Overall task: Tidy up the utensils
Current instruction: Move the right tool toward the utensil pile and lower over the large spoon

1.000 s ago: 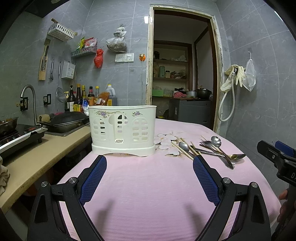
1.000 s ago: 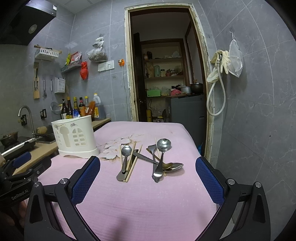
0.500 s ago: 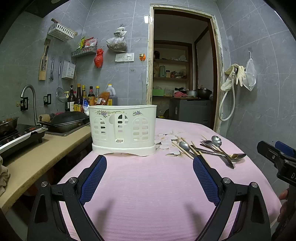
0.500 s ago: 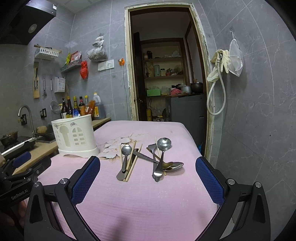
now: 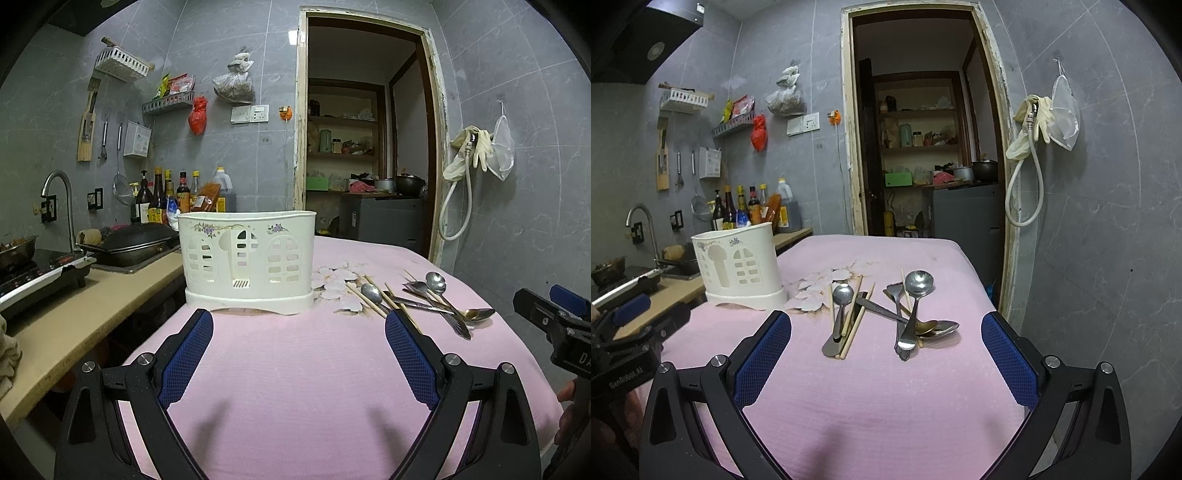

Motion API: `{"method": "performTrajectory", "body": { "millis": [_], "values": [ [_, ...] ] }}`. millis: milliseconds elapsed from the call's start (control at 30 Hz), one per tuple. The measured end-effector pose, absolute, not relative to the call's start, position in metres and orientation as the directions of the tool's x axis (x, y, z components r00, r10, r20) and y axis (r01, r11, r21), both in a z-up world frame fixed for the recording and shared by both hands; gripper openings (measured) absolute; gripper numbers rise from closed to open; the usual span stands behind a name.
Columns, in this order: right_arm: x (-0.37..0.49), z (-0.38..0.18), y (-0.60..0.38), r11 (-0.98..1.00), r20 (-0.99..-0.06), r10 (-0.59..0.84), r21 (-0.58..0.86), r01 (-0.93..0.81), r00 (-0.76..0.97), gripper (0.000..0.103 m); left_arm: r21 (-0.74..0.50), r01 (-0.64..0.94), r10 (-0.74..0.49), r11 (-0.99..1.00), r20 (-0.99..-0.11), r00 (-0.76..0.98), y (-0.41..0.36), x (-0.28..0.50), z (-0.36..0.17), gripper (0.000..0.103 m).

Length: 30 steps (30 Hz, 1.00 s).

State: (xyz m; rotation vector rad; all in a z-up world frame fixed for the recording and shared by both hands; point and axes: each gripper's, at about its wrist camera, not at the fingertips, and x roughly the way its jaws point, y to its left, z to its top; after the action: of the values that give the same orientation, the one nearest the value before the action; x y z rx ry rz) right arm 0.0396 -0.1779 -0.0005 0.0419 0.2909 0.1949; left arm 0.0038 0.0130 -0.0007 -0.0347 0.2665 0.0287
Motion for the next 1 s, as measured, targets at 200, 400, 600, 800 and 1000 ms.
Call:
{"method": "performTrajectory", "body": {
  "millis": [200, 400, 600, 800, 1000],
  "values": [
    [0.049, 0.006, -0.177, 0.984, -0.310, 0.175, 0.034, -0.173, 0.935, 0.103, -0.006, -0.050, 0.047, 0.999, -0.265, 0.963, 0.014, 0.020, 0.012, 0.092],
    [0.064, 0.015, -0.179, 0.984, -0.323, 0.176, 0.024, -0.178, 0.930, 0.103, -0.008, -0.050, 0.046, 0.999, -0.274, 0.961, 0.019, 0.040, 0.027, 0.092],
    [0.080, 0.026, -0.179, 0.983, -0.317, 0.171, -0.003, -0.181, 0.933, 0.103, 0.008, -0.022, 0.024, 1.000, -0.291, 0.957, 0.013, 0.063, 0.040, 0.091],
    [0.098, 0.034, -0.178, 0.982, -0.314, 0.174, -0.018, -0.189, 0.933, 0.103, 0.018, 0.016, -0.010, 1.000, -0.321, 0.947, 0.007, 0.084, 0.046, 0.091],
    [0.118, 0.040, -0.180, 0.980, -0.319, 0.168, -0.047, -0.193, 0.933, 0.103, -0.001, 0.049, -0.046, 0.999, -0.363, 0.931, 0.001, 0.110, 0.051, 0.091]
  ]
}}
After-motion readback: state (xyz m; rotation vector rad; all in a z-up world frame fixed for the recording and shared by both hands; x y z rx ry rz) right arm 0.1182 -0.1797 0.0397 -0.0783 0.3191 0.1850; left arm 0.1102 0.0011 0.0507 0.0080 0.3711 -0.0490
